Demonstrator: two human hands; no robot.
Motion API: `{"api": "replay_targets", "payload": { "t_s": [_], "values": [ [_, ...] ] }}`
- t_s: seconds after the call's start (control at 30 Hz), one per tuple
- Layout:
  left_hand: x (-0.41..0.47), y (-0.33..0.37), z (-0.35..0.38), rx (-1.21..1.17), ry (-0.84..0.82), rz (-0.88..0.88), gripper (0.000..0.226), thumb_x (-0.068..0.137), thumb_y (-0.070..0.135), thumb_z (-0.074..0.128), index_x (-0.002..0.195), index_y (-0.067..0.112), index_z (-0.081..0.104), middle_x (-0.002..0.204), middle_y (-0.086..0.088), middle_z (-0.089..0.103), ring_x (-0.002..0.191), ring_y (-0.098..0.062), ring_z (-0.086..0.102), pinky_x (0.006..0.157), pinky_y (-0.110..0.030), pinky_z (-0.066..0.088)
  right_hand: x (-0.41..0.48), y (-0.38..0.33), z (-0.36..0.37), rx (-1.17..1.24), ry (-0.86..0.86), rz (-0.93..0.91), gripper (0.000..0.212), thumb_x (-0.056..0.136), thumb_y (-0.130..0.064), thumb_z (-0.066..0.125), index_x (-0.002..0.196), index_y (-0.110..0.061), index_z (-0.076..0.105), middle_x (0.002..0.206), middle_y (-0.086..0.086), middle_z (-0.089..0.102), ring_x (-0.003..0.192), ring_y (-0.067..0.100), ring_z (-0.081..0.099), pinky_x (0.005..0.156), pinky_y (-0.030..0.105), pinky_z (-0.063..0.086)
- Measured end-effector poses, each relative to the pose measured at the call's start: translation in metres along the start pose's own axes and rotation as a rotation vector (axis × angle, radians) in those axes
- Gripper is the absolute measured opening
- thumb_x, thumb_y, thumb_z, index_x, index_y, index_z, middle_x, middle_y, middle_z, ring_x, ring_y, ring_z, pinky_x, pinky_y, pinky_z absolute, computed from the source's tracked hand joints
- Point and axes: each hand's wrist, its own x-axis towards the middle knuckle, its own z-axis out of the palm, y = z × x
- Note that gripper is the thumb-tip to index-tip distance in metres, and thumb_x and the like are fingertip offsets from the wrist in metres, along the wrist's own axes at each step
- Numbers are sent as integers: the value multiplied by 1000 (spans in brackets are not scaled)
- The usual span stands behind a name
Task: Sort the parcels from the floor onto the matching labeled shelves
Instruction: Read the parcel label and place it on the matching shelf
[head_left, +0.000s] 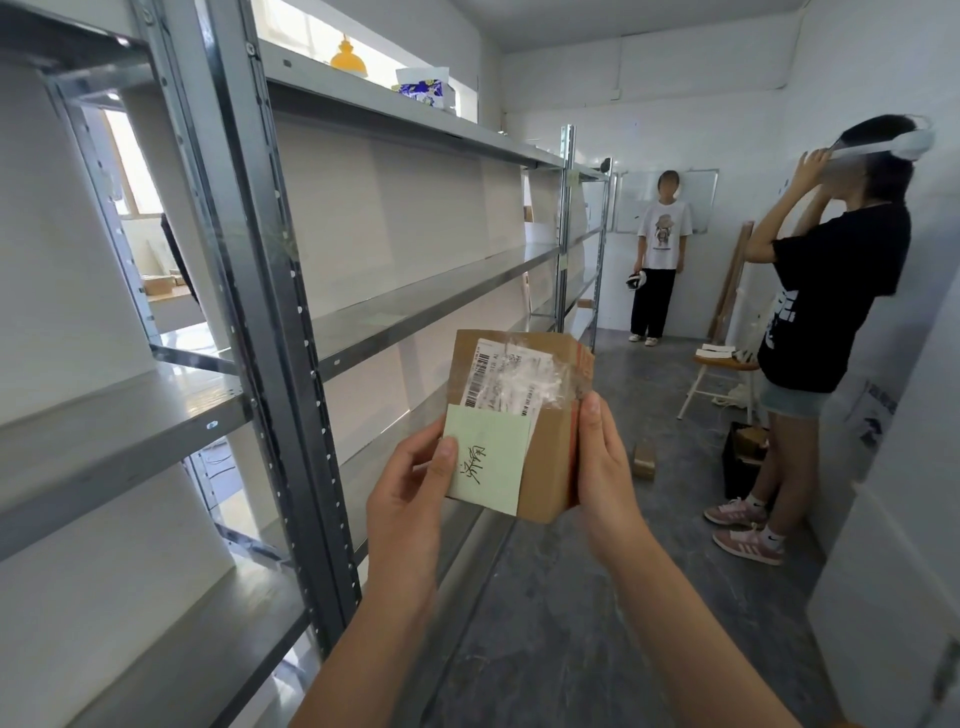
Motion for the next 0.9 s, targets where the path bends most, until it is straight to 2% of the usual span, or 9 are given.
{"api": "replay_targets", "payload": {
  "t_s": [0.1, 0.23, 0.33, 0.43, 0.5, 0.6, 0.7, 0.8, 0.9],
  "values": [
    [-3, 1, 1, -13, -7, 14, 26, 93, 36, 63, 116, 32, 73, 105, 15, 78, 102, -3, 72, 81, -25, 59, 2, 2, -1, 3, 16, 1, 49, 95, -60, 36, 126, -31, 59, 119, -4, 70, 112, 14, 67, 103, 46, 50],
    [-6, 3, 4, -19, -3, 40, 33, 87, 42, 62, 117, 33, 74, 107, 16, 78, 103, -1, 71, 77, -23, 59, 4, 4, -4, 1, 15, -36, 42, 102, -52, 33, 141, -41, 45, 132, -13, 62, 121, 8, 60, 107, 46, 46],
    [-8, 3, 6, -25, 7, 70, 33, 87, 43, 63, 116, 31, 75, 110, 12, 78, 108, -6, 71, 82, -27, 60, 6, 7, -8, -11, -29, -40, 43, 103, -50, 34, 146, -54, 30, 118, -30, 66, 114, 5, 65, 102, 45, 50],
    [-12, 6, 9, -22, -27, 110, 37, 83, 43, 62, 117, 32, 73, 112, 15, 77, 108, -3, 71, 79, -22, 61, 8, 12, -13, -7, -68, -42, 42, 104, -47, 37, 144, -60, 29, 145, -18, 53, 129, 14, 57, 106, 53, 46],
    [-13, 7, 9, -21, -79, 124, 40, 83, 43, 65, 123, 37, 69, 117, 20, 75, 110, 0, 71, 79, -20, 61, 8, 13, -15, -2, -92, -48, 42, 106, -42, 37, 145, -56, 31, 149, -10, 50, 132, 17, 55, 105, 52, 48],
    [-12, 4, 5, 71, -158, 147, 52, 84, 48, 77, 133, 45, 62, 129, 22, 69, 122, -4, 66, 89, -28, 61, 10, 16, -19, 1, -125, -45, 50, 108, -21, 41, 147, -50, 33, 140, -8, 59, 126, 17, 60, 101, 51, 52],
    [-11, -2, 0, 220, -261, 180, 75, 78, 46, 82, 146, 46, 50, 142, 22, 59, 134, -4, 55, 104, -34, 54, 10, 17, -25, 9, -130, -22, 63, 103, -1, 45, 147, -45, 35, 137, -4, 63, 124, 18, 61, 100, 55, 51],
    [-13, -5, 1, 303, -334, 216, 94, 75, 39, 88, 153, 48, 36, 151, 25, 49, 141, 0, 46, 112, -31, 45, 10, 20, -26, 31, -123, -20, 65, 98, 7, 45, 144, -39, 38, 137, 1, 62, 126, 24, 59, 100, 60, 49],
    [-12, -6, 2, 303, -363, 236, 100, 75, 31, 88, 154, 49, 30, 155, 26, 44, 145, 1, 40, 114, -28, 39, 9, 18, -25, 55, -128, 14, 61, 100, 4, 42, 141, -42, 39, 133, -3, 64, 119, 23, 64, 89, 55, 57]
  ]
}}
